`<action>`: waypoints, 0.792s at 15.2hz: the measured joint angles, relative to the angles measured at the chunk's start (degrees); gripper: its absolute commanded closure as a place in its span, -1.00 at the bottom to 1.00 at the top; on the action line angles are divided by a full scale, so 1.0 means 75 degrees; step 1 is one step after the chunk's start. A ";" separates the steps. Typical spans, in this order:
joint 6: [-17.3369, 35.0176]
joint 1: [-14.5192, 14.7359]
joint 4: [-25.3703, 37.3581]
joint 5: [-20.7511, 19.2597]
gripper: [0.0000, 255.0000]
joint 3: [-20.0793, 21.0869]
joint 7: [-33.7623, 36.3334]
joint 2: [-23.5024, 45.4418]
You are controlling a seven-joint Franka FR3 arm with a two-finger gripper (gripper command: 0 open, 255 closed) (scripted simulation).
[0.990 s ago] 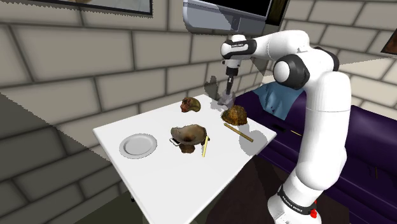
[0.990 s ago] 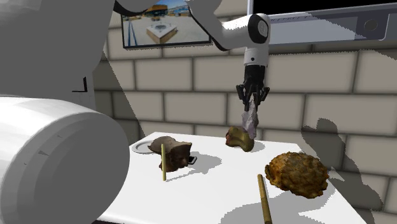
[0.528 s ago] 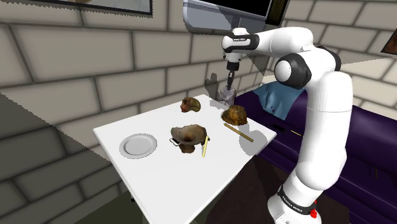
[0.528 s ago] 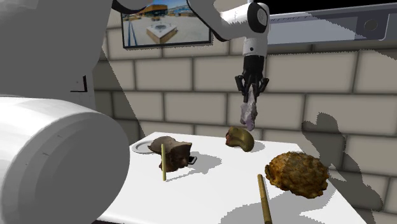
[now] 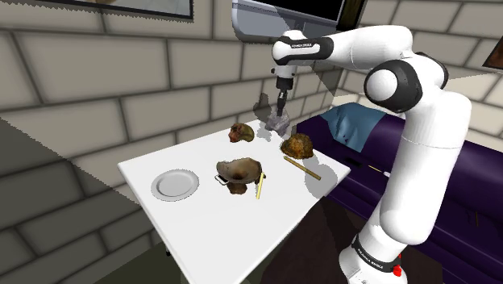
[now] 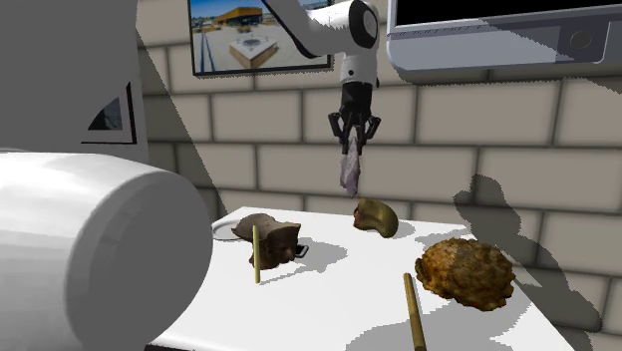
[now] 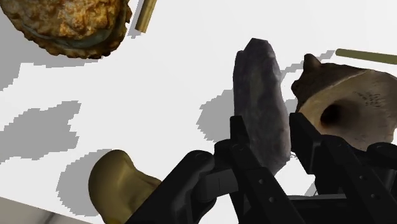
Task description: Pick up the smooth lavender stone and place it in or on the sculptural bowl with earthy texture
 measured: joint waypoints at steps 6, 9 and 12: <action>0.0056 0.0642 -0.0536 -0.0140 1.00 0.0385 0.1025 -0.0556; -0.0007 0.0954 -0.0589 -0.0156 1.00 0.0615 0.1571 -0.0705; 0.0047 0.1269 -0.0843 -0.0185 1.00 0.0855 0.2123 -0.0941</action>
